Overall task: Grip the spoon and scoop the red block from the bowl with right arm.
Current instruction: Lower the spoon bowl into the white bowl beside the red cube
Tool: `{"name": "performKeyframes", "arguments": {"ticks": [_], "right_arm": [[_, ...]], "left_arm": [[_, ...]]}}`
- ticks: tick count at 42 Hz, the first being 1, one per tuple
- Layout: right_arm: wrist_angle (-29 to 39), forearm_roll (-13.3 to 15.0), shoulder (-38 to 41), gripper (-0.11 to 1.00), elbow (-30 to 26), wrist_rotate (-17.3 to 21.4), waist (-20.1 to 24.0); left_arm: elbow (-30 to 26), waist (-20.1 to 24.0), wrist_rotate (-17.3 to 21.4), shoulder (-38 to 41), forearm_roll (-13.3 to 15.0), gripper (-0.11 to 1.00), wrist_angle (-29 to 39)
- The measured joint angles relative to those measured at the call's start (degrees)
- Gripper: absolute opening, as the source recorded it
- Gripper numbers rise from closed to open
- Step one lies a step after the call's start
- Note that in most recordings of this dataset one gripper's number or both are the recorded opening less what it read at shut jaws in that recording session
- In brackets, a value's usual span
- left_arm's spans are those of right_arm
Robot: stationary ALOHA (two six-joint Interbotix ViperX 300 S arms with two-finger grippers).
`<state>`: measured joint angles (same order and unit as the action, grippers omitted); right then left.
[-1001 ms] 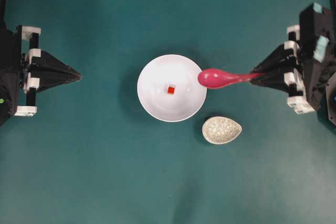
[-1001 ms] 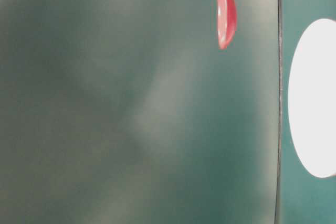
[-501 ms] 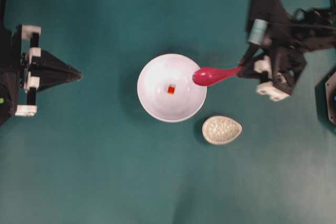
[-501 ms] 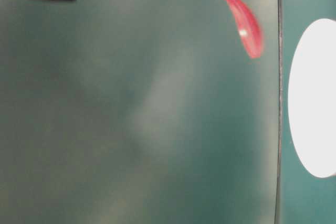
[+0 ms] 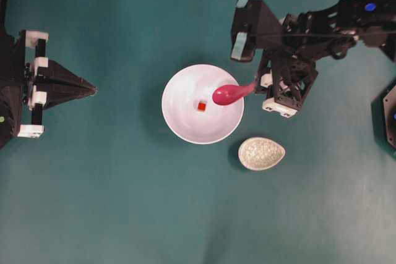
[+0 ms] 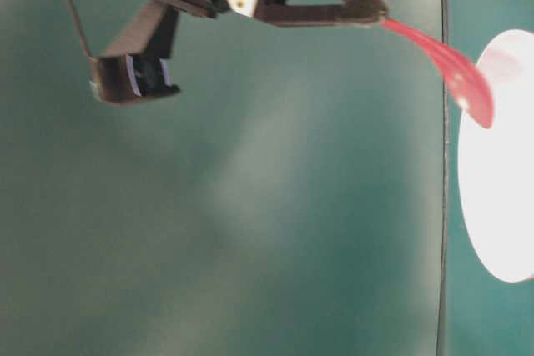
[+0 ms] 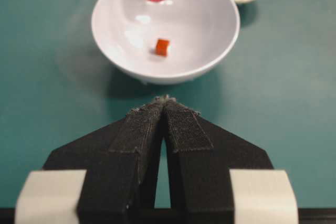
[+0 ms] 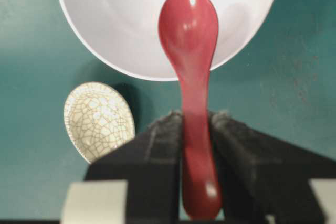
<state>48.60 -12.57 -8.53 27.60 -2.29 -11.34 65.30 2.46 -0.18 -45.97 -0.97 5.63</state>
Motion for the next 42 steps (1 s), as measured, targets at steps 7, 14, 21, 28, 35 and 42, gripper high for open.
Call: {"name": "performKeyframes", "arguments": {"ticks": [7, 14, 21, 28, 35, 42], "right_arm": [[0.00, 0.09, 1.58, 0.24, -0.35, 0.00, 0.00], [0.09, 0.09, 2.72, 0.24, -1.14, 0.00, 0.09], [0.00, 0.09, 4.66, 0.24, -1.85, 0.00, 0.62], [-0.09, 0.09, 6.86, 0.24, -2.29, -0.09, 1.32], [-0.70, 0.00, 8.53, 0.24, -2.90, -0.62, 1.49], [-2.46, 0.09, 10.02, 0.24, -3.87, -1.14, 1.85]], "left_arm": [[0.09, 0.00, -0.09, -0.09, 0.00, 0.00, 2.81], [0.00, 0.00, -0.09, -0.09, -0.09, 0.00, 3.08], [0.09, 0.00, -0.09, -0.09, -0.09, 0.00, 2.99], [0.00, 0.00, -0.09, -0.09, 0.00, 0.00, 3.08], [0.00, 0.00, -0.09, -0.09, -0.09, 0.00, 3.08], [0.09, 0.00, 0.18, -0.09, -0.09, 0.00, 3.08]]}}
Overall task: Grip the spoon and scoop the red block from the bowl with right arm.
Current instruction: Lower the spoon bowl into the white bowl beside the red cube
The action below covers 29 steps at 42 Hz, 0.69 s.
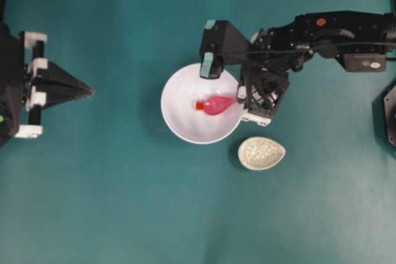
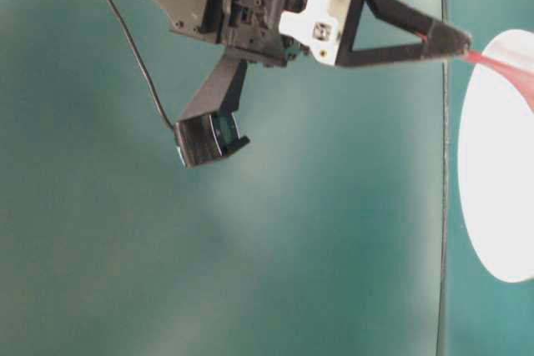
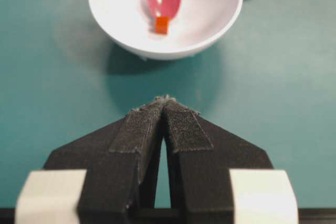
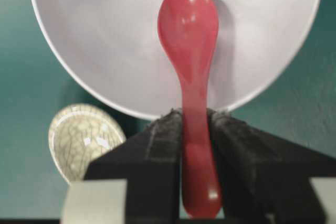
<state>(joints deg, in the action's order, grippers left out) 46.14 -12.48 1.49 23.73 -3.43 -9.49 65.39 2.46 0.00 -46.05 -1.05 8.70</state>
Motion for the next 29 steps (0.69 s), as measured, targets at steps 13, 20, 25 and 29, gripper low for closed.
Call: {"name": "performKeyframes", "arguments": {"ticks": [13, 20, 25, 29], "right_arm": [[-2.46, 0.00, 2.81, 0.24, -2.29, -0.09, 0.79], [-4.57, 0.00, 3.16, 0.24, -2.64, 0.00, 1.32], [-5.36, 0.00, 3.16, 0.24, -2.64, 0.35, 1.58], [-5.71, 0.00, 3.16, 0.23, -2.64, 0.35, 1.49]], "left_arm": [[-0.09, 0.00, 0.35, 0.00, 0.00, 0.00, 0.00], [-0.09, 0.00, 0.35, 0.00, 0.00, 0.00, 0.00], [-0.09, 0.00, 0.53, 0.00, 0.00, 0.00, 0.00], [0.00, 0.00, 0.53, 0.00, 0.09, 0.00, 0.00]]}}
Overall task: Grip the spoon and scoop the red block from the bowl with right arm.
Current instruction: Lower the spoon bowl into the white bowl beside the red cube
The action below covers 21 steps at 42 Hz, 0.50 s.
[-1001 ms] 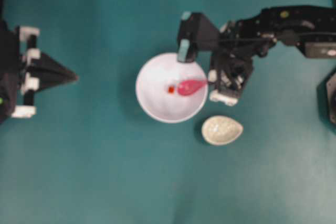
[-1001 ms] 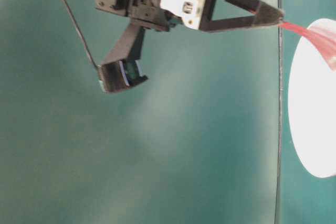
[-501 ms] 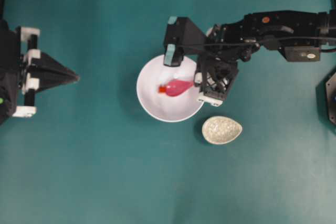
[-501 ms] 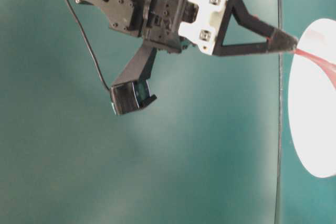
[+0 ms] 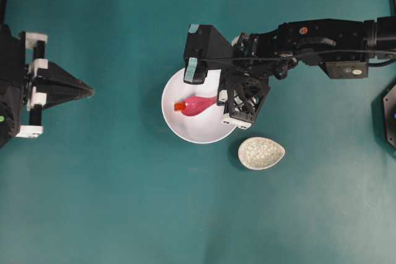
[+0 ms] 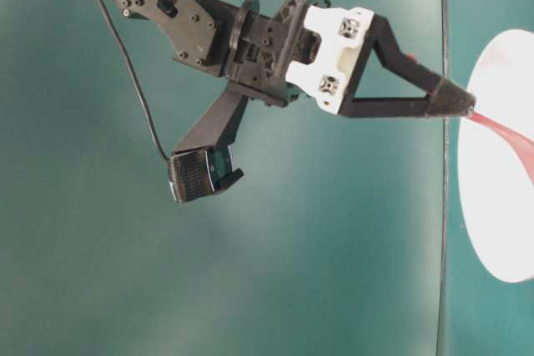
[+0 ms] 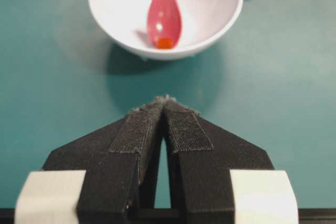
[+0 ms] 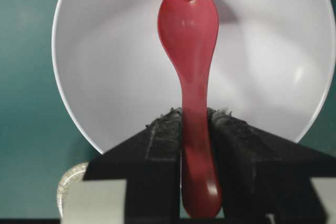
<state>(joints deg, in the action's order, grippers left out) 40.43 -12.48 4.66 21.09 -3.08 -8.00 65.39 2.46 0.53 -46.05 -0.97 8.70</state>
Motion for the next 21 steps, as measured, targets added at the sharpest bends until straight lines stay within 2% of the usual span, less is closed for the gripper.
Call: {"name": "performKeyframes", "arguments": {"ticks": [21], "right_arm": [[-1.23, -0.09, 0.00, 0.22, 0.00, 0.09, 0.09]], "left_arm": [[-0.09, 0.00, 0.00, 0.00, -0.09, 0.00, -0.09]]}}
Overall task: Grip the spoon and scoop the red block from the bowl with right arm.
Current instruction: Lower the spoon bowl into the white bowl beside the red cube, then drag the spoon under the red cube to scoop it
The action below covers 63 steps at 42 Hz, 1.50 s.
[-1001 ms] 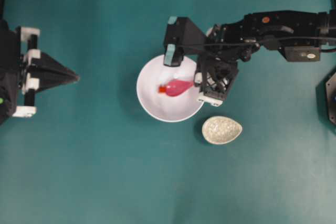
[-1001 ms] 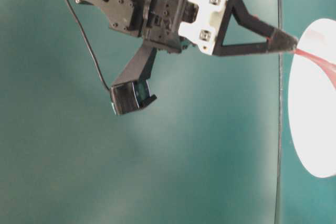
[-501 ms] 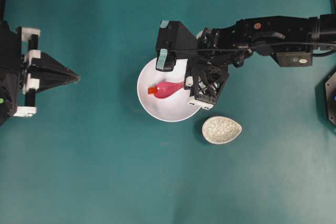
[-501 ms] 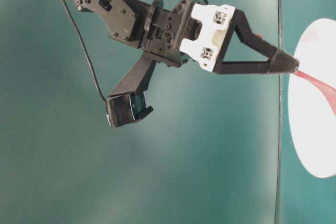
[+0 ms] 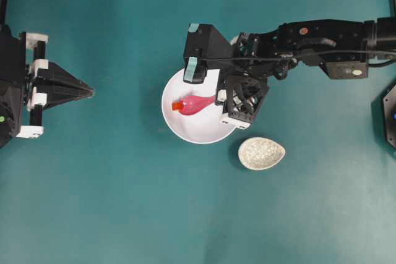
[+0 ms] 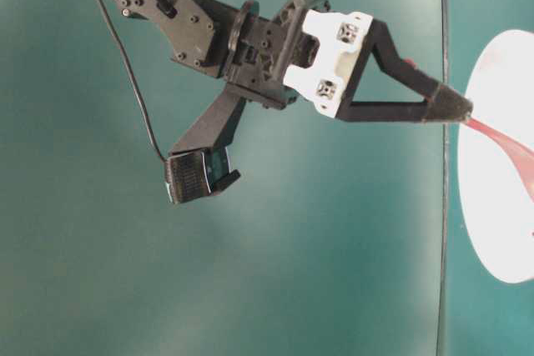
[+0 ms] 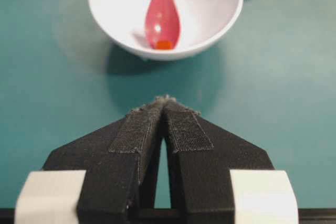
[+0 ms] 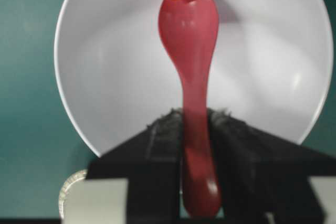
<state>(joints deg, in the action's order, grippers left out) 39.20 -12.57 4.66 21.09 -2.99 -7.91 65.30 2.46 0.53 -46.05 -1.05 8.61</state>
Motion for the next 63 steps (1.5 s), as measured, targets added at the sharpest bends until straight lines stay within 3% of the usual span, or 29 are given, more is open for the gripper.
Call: {"name": "performKeyframes", "arguments": {"ticks": [20, 34, 63], "right_arm": [[-0.97, -0.26, -0.26, 0.22, 0.09, 0.18, 0.00], [-3.96, -0.70, -3.43, 0.22, 3.60, 0.35, 0.18], [-20.13, -1.32, -11.60, 0.22, 16.00, 0.35, 2.20]], "left_arm": [[0.00, 0.00, 0.00, 0.00, 0.00, 0.00, 0.09], [0.00, 0.00, 0.00, 0.00, 0.09, 0.00, 0.09], [0.00, 0.00, 0.00, 0.00, 0.00, 0.00, 0.00]]}}
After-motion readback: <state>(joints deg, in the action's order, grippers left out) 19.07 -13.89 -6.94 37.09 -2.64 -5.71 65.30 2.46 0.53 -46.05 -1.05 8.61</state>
